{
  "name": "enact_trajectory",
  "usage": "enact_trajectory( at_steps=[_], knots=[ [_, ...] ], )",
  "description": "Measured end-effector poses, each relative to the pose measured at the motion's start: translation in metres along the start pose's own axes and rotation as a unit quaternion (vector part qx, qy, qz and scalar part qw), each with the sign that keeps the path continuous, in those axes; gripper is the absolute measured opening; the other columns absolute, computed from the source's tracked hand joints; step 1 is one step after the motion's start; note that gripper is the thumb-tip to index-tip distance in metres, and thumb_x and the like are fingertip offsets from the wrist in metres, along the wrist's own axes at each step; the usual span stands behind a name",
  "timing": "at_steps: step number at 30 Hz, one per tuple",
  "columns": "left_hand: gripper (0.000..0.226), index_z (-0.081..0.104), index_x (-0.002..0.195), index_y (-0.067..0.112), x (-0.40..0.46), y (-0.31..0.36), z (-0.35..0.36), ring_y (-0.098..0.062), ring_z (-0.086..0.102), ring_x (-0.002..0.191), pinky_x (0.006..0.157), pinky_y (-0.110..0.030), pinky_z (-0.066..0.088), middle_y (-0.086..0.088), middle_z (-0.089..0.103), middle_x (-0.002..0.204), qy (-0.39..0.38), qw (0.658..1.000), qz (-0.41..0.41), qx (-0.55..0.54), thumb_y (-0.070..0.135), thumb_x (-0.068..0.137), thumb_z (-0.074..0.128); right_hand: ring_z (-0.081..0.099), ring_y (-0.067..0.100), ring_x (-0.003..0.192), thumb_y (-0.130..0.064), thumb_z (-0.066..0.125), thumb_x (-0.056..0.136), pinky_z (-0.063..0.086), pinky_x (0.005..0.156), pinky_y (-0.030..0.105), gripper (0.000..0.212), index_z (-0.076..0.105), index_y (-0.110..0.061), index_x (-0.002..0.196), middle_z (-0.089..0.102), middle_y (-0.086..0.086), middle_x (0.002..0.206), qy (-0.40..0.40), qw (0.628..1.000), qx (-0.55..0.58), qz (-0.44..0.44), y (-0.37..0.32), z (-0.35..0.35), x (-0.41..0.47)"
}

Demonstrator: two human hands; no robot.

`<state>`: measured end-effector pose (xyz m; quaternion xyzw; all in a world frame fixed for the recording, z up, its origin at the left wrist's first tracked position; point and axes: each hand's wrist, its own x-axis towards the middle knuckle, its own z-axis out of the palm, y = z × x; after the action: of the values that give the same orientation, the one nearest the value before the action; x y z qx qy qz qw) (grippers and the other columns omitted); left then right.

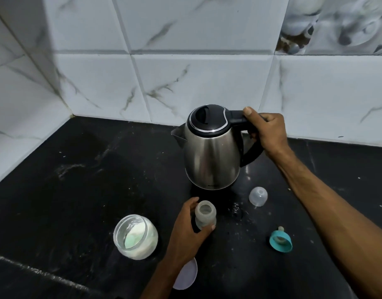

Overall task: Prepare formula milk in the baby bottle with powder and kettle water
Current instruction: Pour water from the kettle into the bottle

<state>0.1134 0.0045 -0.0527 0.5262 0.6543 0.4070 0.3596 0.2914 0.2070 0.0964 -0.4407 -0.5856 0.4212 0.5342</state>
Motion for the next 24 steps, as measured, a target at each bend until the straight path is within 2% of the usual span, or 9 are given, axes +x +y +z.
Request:
enact_trajectory(
  at_steps=[5,10,15,17,20,24],
  knots=[
    [0.077,0.042,0.137,0.029,0.001,0.001,-0.001,0.002,0.053,0.121,0.104,-0.024,0.045,0.016,0.056,0.130,0.007,1.000,0.017,0.005,0.033,0.073,0.085,0.032,0.018,0.041,-0.063,0.071,0.068,0.030,0.045,0.027,0.082,0.039,0.012,0.056,0.034,-0.003,0.039,0.017,1.000,-0.003,-0.005,-0.018,-0.027,-0.014],
    [0.078,0.043,0.137,0.025,0.003,0.000,-0.001,-0.002,0.052,0.122,0.102,-0.025,0.045,0.012,0.053,0.133,0.023,0.999,0.034,0.018,0.038,0.072,0.084,0.030,0.017,0.040,-0.062,0.069,0.070,0.029,0.045,0.027,0.074,0.038,0.003,0.052,0.033,-0.004,0.037,0.022,0.999,-0.017,-0.014,-0.033,-0.045,-0.032],
    [0.071,0.046,0.134,0.026,0.005,0.001,-0.001,-0.003,0.053,0.118,0.099,-0.025,0.046,0.013,0.054,0.129,0.021,0.998,0.048,0.033,0.035,0.074,0.084,0.032,0.015,0.038,-0.061,0.069,0.072,0.030,0.046,0.024,0.060,0.040,-0.019,0.041,0.035,-0.006,0.036,0.027,0.999,-0.043,-0.016,-0.040,-0.059,-0.047],
    [0.065,0.049,0.130,0.026,0.006,0.000,0.000,-0.002,0.055,0.116,0.098,-0.029,0.049,0.013,0.057,0.125,0.016,0.998,0.056,0.035,0.033,0.075,0.083,0.032,0.014,0.037,-0.062,0.068,0.072,0.030,0.044,0.022,0.060,0.040,-0.020,0.039,0.036,-0.006,0.036,0.028,0.998,-0.052,-0.016,-0.041,-0.064,-0.053],
    [0.056,0.053,0.124,0.027,0.006,-0.002,0.001,-0.005,0.058,0.113,0.096,-0.035,0.051,0.015,0.060,0.120,0.016,0.997,0.067,0.030,0.030,0.077,0.082,0.033,0.014,0.038,-0.062,0.069,0.072,0.030,0.043,0.021,0.059,0.043,-0.019,0.041,0.037,-0.006,0.036,0.030,0.997,-0.064,-0.019,-0.041,-0.072,-0.059],
    [0.053,0.055,0.122,0.028,0.005,-0.002,0.000,-0.005,0.059,0.112,0.094,-0.031,0.051,0.013,0.061,0.119,0.025,0.996,0.075,0.029,0.028,0.076,0.082,0.033,0.014,0.039,-0.065,0.069,0.070,0.031,0.044,0.022,0.083,0.047,0.015,0.059,0.037,-0.003,0.038,0.031,0.996,-0.085,-0.026,-0.039,-0.083,-0.064]
  ],
)
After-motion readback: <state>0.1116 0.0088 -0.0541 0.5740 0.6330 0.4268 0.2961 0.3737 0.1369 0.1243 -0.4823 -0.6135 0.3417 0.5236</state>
